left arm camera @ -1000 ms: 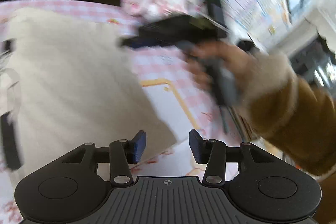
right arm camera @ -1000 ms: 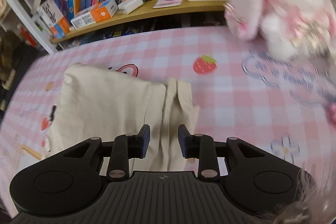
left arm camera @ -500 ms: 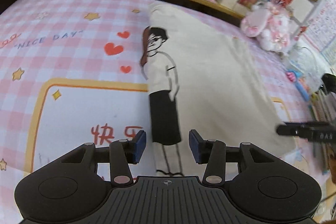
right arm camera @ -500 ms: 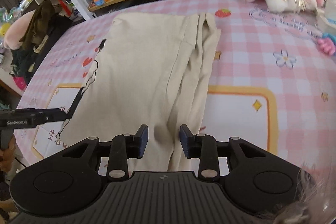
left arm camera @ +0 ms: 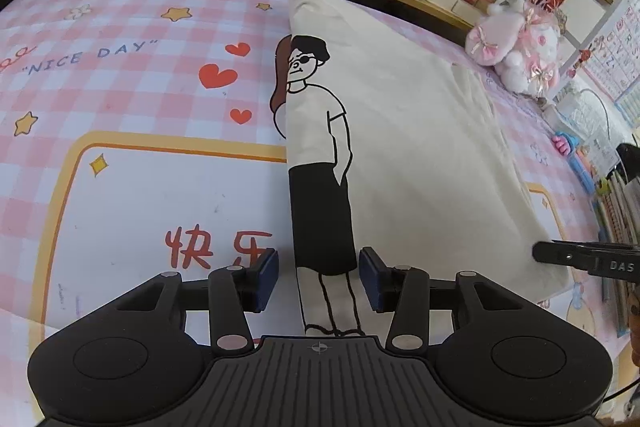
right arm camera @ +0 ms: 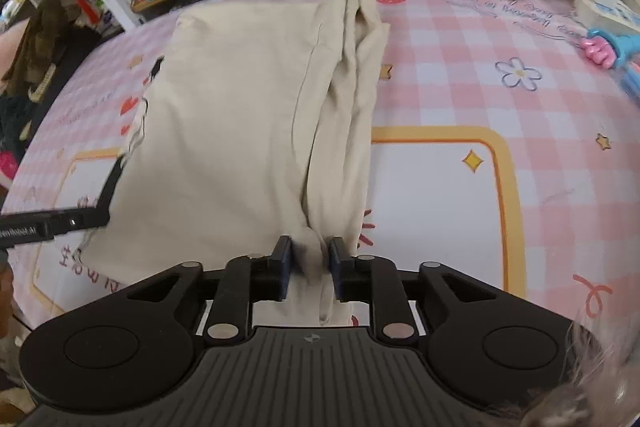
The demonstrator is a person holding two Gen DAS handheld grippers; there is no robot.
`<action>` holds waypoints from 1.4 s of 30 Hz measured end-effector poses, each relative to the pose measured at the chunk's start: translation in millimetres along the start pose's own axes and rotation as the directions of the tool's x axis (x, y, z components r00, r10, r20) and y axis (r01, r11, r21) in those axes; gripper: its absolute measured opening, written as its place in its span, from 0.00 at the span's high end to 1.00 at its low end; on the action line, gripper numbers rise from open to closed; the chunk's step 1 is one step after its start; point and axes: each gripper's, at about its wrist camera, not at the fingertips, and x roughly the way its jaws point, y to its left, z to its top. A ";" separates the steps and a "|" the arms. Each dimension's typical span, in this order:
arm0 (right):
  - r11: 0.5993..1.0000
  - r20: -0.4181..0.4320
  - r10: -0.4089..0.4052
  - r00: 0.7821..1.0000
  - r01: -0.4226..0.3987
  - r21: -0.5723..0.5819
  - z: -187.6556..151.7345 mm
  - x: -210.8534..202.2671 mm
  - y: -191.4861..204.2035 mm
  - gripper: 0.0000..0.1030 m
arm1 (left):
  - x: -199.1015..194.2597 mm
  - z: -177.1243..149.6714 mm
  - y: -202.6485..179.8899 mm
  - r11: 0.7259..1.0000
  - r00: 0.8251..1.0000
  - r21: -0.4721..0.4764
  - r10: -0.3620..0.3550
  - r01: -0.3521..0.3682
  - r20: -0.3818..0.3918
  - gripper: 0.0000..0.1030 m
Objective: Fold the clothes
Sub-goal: 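Lay the fold down and open the left gripper while the right gripper holds, then pinch the folded edge with the left gripper and tug it straight while the right gripper holds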
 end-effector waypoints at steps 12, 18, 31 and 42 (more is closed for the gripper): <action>0.997 -0.016 0.031 0.999 -0.029 0.068 -4.1 1.2 -11.5 0.77 | 1.5 2.4 -6.7 1.000 1.000 0.016 -0.025 0.025 -0.013 0.93; 0.996 -0.044 0.077 0.996 -0.076 0.038 -7.3 1.5 -1.6 0.80 | -28.3 -0.9 1.6 1.000 0.999 -0.003 0.005 -0.005 0.031 0.96; 0.995 -0.051 0.100 0.994 -0.099 0.022 -26.8 -4.9 17.6 0.80 | -28.0 -11.2 21.9 0.999 0.996 0.039 0.017 -0.013 -0.093 0.88; 0.992 -0.004 0.014 1.000 -0.013 0.124 -40.4 -7.4 36.2 0.79 | -14.4 72.1 73.2 0.997 0.996 -0.011 -0.075 0.076 0.038 0.62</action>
